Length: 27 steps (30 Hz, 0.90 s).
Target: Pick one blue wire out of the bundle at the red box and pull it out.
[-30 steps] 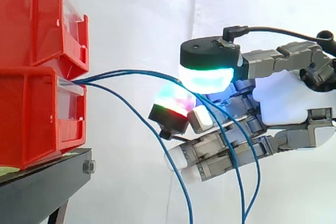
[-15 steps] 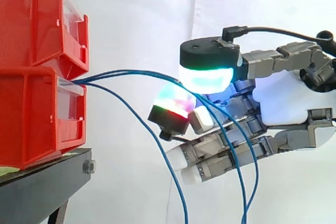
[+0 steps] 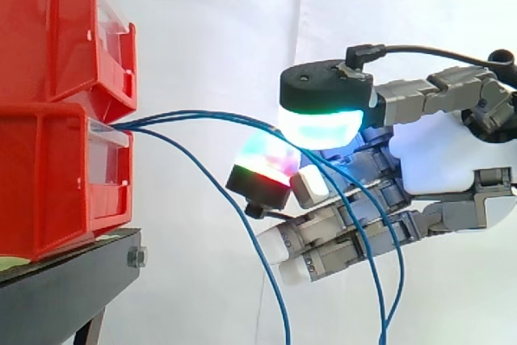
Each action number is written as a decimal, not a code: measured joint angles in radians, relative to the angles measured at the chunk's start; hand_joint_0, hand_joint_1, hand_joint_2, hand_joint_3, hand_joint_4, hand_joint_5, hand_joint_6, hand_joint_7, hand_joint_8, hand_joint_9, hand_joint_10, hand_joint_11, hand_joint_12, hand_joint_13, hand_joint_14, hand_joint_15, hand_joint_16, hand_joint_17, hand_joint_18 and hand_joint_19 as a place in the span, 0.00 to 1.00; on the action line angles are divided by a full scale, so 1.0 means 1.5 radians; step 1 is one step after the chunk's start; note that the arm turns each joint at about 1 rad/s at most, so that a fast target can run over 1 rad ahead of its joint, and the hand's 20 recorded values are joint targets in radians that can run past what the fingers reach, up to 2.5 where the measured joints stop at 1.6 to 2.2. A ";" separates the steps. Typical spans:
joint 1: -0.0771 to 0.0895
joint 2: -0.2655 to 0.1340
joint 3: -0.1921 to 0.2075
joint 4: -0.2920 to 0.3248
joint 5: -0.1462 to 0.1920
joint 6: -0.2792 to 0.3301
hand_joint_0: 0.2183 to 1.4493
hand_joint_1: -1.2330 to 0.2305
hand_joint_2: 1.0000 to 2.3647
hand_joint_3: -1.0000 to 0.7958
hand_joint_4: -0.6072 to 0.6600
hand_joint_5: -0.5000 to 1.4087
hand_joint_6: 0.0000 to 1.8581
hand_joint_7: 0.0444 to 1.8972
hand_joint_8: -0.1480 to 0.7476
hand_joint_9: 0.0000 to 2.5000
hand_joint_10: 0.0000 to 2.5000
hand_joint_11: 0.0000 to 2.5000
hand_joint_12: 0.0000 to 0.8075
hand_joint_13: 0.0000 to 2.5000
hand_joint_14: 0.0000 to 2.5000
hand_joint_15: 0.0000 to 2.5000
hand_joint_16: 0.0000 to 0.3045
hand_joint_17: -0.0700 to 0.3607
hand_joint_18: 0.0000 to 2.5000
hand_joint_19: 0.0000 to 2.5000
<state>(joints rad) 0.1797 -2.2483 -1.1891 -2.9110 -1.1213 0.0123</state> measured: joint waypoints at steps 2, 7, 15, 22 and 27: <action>0.000 0.000 0.000 0.000 0.000 0.000 0.28 0.34 0.01 0.52 0.77 0.19 0.39 0.60 0.52 0.37 0.01 0.28 0.54 0.22 0.00 0.12 0.23 0.53 0.19 0.17; 0.000 0.000 0.000 0.001 0.000 0.000 0.27 0.35 0.01 0.50 0.74 0.20 0.38 0.64 0.53 0.38 0.01 0.28 0.54 0.22 0.00 0.12 0.23 0.53 0.19 0.17; 0.000 0.000 0.000 0.002 0.000 0.000 0.30 0.30 0.02 0.52 0.66 0.18 0.43 0.60 0.51 0.37 0.01 0.32 0.50 0.22 0.01 0.12 0.20 0.49 0.18 0.16; 0.001 0.000 0.000 0.002 0.000 0.000 0.29 0.32 0.01 0.56 0.75 0.19 0.42 0.59 0.53 0.38 0.01 0.24 0.55 0.23 0.00 0.11 0.24 0.55 0.21 0.16; 0.001 0.000 0.000 0.002 0.000 0.000 0.28 0.34 0.00 0.56 0.78 0.21 0.37 0.66 0.53 0.39 0.01 0.23 0.56 0.24 0.00 0.11 0.25 0.56 0.21 0.16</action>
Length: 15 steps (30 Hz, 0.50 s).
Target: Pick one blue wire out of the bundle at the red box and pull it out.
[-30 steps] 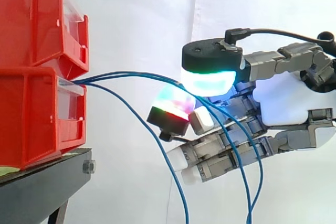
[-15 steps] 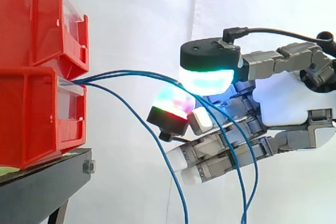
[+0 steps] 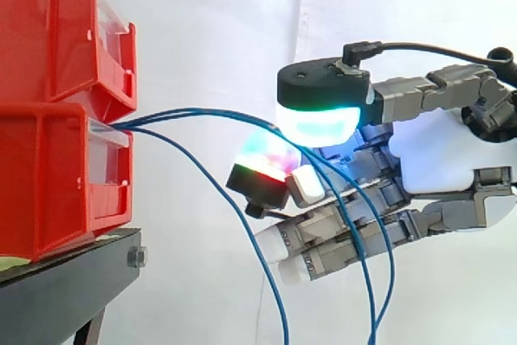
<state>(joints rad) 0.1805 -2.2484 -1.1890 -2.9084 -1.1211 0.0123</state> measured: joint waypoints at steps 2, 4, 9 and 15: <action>0.000 0.000 0.000 0.000 0.000 0.000 0.29 0.35 0.00 0.56 0.79 0.21 0.35 0.67 0.52 0.39 0.01 0.23 0.56 0.24 0.00 0.11 0.25 0.56 0.21 0.16; 0.000 0.000 0.000 0.000 0.000 0.000 0.29 0.35 0.00 0.55 0.80 0.22 0.33 0.72 0.53 0.40 0.01 0.23 0.56 0.24 0.00 0.11 0.25 0.56 0.21 0.16; 0.000 0.000 0.000 0.000 0.000 0.000 0.29 0.35 0.01 0.55 0.83 0.23 0.30 0.77 0.52 0.40 0.01 0.22 0.55 0.24 0.00 0.11 0.24 0.55 0.21 0.16; 0.001 0.000 0.000 -0.005 -0.009 0.025 0.30 0.36 0.01 0.55 0.84 0.24 0.28 0.78 0.51 0.41 0.01 0.22 0.54 0.24 0.00 0.10 0.23 0.53 0.21 0.16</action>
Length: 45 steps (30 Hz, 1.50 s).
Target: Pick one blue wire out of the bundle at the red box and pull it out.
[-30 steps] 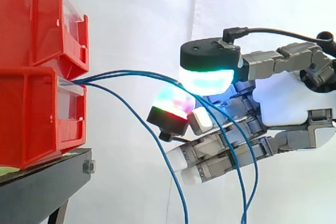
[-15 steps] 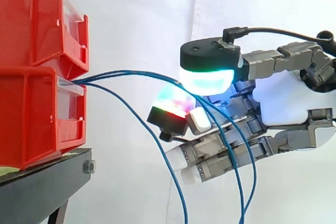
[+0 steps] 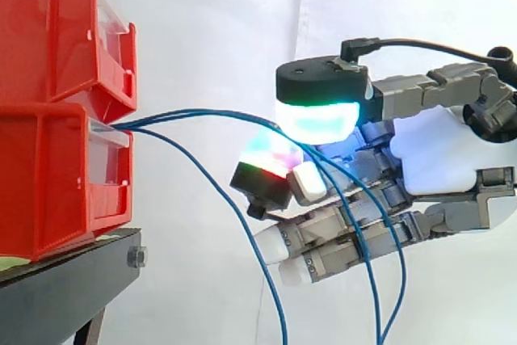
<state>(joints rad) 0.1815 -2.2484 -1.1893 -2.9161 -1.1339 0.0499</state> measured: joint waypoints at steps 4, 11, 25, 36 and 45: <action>0.000 0.000 0.000 -0.003 -0.007 0.014 0.31 0.37 0.01 0.55 0.84 0.24 0.27 0.77 0.50 0.42 0.01 0.22 0.54 0.24 0.00 0.11 0.23 0.54 0.21 0.17; 0.001 0.000 0.000 -0.003 -0.009 0.017 0.32 0.40 0.01 0.55 0.82 0.24 0.27 0.74 0.50 0.43 0.01 0.22 0.54 0.25 0.00 0.11 0.23 0.53 0.21 0.17; 0.001 0.000 0.000 -0.003 -0.009 0.017 0.26 0.42 0.01 0.49 0.78 0.24 0.27 0.76 0.52 0.43 0.01 0.23 0.56 0.24 0.00 0.11 0.24 0.55 0.20 0.17; 0.001 0.000 -0.001 -0.003 -0.010 0.016 0.23 0.41 0.01 0.41 0.68 0.23 0.29 0.79 0.50 0.41 0.01 0.26 0.50 0.22 0.00 0.12 0.21 0.49 0.17 0.19; 0.001 0.000 -0.001 -0.002 -0.010 0.016 0.23 0.39 0.01 0.38 0.67 0.23 0.33 0.73 0.50 0.41 0.01 0.26 0.50 0.22 0.00 0.12 0.21 0.50 0.17 0.19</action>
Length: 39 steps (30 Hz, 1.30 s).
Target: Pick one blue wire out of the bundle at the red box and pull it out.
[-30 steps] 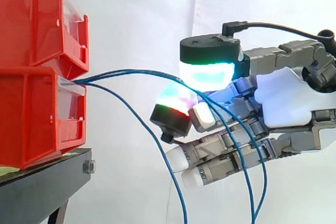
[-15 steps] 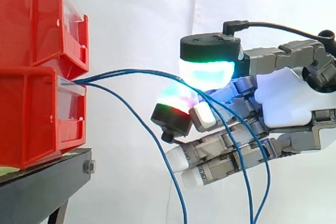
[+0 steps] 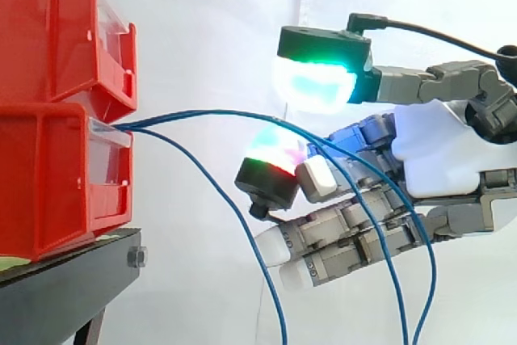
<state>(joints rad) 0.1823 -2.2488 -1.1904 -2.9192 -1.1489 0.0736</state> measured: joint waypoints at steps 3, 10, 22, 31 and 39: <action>0.000 0.000 0.000 0.000 0.000 0.000 0.24 0.35 0.01 0.37 0.67 0.22 0.36 0.69 0.50 0.41 0.01 0.27 0.50 0.22 0.01 0.12 0.21 0.49 0.17 0.19; 0.000 0.000 0.000 0.000 0.000 0.000 0.27 0.32 0.01 0.42 0.66 0.20 0.43 0.65 0.50 0.42 0.01 0.29 0.48 0.23 0.01 0.12 0.20 0.48 0.18 0.18; 0.000 0.000 0.000 0.000 0.000 -0.001 0.27 0.28 0.01 0.47 0.70 0.19 0.44 0.66 0.49 0.40 0.01 0.30 0.49 0.22 0.01 0.12 0.20 0.48 0.18 0.17; 0.000 0.000 0.000 0.000 0.000 -0.001 0.28 0.34 0.01 0.49 0.82 0.24 0.29 0.79 0.49 0.40 0.01 0.23 0.52 0.22 0.00 0.11 0.22 0.52 0.18 0.17; 0.000 0.000 0.000 0.000 -0.001 0.000 0.32 0.34 0.02 0.47 0.80 0.23 0.27 0.77 0.47 0.40 0.01 0.26 0.48 0.21 0.00 0.11 0.20 0.47 0.16 0.16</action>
<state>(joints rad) 0.1823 -2.2484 -1.1905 -2.9192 -1.1501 0.0735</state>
